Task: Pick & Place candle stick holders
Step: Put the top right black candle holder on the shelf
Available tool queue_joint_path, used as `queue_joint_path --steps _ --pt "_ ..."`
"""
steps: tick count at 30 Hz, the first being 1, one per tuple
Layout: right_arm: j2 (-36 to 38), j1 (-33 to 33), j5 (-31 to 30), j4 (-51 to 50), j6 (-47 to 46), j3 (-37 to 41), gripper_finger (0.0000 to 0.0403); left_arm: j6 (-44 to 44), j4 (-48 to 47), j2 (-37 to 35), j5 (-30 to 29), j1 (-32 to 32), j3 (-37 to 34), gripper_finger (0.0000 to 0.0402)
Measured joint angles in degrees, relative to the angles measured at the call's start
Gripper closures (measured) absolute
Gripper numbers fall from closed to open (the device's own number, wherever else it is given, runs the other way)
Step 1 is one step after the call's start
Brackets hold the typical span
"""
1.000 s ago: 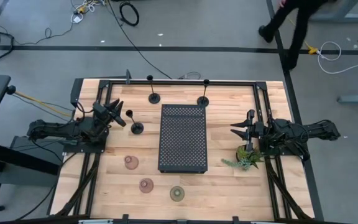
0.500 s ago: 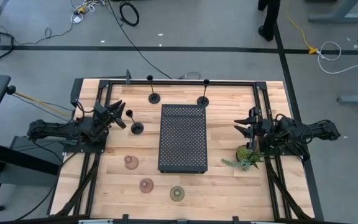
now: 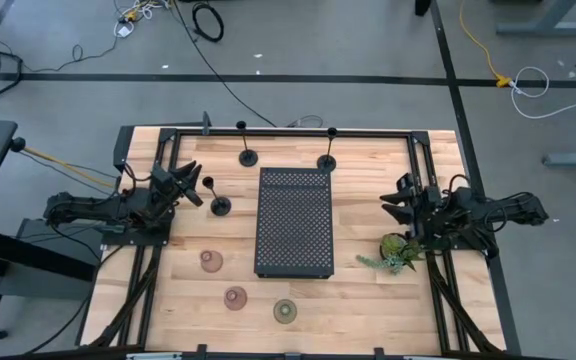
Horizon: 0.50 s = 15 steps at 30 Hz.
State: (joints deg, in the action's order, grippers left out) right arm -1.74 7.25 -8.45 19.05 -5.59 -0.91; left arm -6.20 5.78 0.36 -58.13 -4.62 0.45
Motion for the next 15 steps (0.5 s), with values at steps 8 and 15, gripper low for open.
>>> queue_joint_path --steps 8,15 --pt "-3.5 -3.1 -23.1 6.1 11.8 -6.2 0.0302 -1.0 0.0 0.0 4.0 0.0 0.0 0.0303" --pt "-20.6 -16.2 -28.3 -22.0 9.2 -26.6 0.0291 -1.0 1.5 0.0 5.4 0.0 0.0 0.0303"
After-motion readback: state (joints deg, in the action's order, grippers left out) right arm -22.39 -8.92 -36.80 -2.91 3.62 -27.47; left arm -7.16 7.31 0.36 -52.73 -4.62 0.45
